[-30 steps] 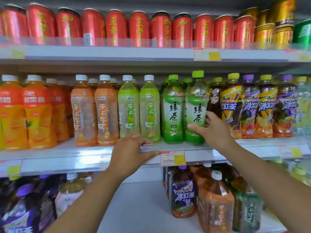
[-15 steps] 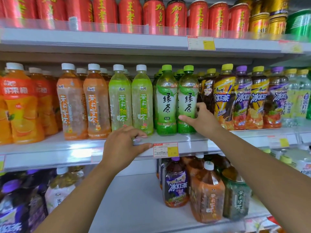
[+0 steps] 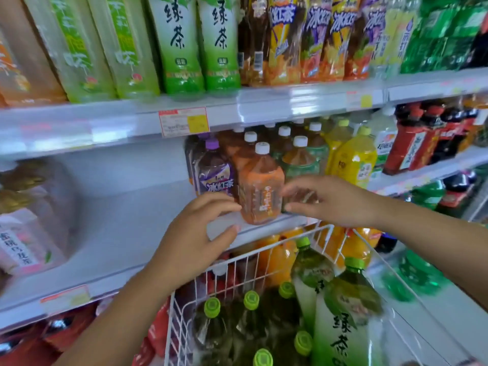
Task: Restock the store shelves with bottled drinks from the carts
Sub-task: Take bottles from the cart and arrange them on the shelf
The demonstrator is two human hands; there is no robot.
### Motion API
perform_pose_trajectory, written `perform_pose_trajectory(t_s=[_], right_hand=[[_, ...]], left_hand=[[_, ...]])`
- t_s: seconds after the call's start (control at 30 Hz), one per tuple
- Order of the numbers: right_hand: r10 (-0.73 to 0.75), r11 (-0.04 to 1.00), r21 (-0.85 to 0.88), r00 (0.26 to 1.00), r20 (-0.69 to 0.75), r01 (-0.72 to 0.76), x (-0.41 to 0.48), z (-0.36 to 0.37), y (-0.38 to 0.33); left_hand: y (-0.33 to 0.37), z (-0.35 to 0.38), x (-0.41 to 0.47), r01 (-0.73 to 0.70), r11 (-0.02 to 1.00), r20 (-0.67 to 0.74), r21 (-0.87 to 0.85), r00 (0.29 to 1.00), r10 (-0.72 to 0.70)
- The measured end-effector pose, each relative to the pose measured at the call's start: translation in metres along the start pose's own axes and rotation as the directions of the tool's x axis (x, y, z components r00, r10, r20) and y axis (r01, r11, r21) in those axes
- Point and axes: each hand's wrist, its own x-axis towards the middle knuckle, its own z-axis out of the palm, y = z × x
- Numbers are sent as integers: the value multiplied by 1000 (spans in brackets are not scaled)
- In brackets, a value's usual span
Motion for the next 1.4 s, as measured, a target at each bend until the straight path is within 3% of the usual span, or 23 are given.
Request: perform_pose_trajectory(t_s=[0.1,0.23,0.4,0.6,0.73,0.83,0.93,1.0,1.07,1.13,1.23,1.4], right_hand=[[182,983,-61,962,204,-173,-18,15,35],[313,950,-131,845,433,-285,-43,17,47],[415,887,-85,703,578,-453,-68,18,49],[415,858,145,832,370,-492,-74,28,55],[226,958,96,915,334,-272,-71,13,16],[114,985,97,954,278,-145,-63,-4,-20],[23,980,194,991,135,-49,-45,-9,-44],[-28,949,315,1000,14,22,-30,-4,-59],[-31,879,469,993,-116,82,-14,9,-68],[-38,800,594,995,-88,83,1,30,-72],[-86,812,584,990,116,2,26,82,-81],[-106,686,705,984,-144,177,93,137,-114]], left_hand=[[-3,42,-14,90,993,152,-79,985,-77],[-4,81,-29,131,987,300,-93,949,-97],[4,102,-33,147,983,393,-108,915,-93],[26,115,-34,285,937,546,-203,827,-134],[33,118,-34,475,777,658,-413,745,-106],[34,105,-31,550,651,685,-522,725,-63],[33,77,-29,496,656,567,-569,814,-124],[30,52,-28,425,715,390,-555,892,-227],[20,26,-27,374,756,223,-537,927,-301],[1,1,-27,350,762,96,-545,929,-358],[-27,-37,-28,305,779,-46,-547,919,-392],[-61,-82,-30,257,834,-139,-487,920,-365]])
